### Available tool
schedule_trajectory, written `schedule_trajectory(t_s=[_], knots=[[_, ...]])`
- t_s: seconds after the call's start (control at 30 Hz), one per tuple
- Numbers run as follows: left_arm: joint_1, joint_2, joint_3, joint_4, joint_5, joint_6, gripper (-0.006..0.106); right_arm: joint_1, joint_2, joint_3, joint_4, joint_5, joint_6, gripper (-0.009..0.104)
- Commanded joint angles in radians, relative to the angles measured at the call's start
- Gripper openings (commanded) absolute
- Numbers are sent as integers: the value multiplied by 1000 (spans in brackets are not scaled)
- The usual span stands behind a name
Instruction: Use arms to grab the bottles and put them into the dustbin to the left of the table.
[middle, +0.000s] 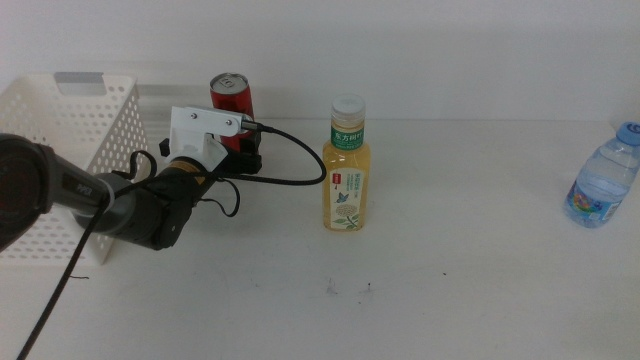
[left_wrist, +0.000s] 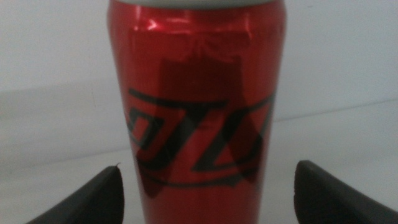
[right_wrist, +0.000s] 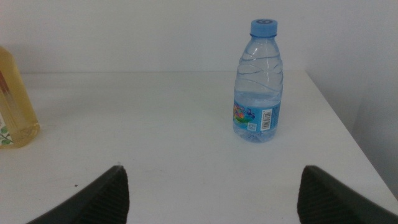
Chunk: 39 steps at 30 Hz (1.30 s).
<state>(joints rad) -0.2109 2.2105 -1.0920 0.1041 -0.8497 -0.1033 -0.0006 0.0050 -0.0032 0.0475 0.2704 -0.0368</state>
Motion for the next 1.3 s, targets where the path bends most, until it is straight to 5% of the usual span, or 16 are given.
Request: schedule_trajectory(t_s=[0.0,0.77,1.13,1.27], knots=[[9,15,-28,-1,3,-8,94,-10,-5,3,-8,-8,-6,85],[11,138,-224,4,74,-8,93,-10,-5,3,-8,-8,-6,85],[11,133,-213,4,8,-8,33,-10,-5,3,-8,-8,-6,85],[11,100,-140,-43,-66,1,33,-10,-5,3,-8,-8,-6,85]])
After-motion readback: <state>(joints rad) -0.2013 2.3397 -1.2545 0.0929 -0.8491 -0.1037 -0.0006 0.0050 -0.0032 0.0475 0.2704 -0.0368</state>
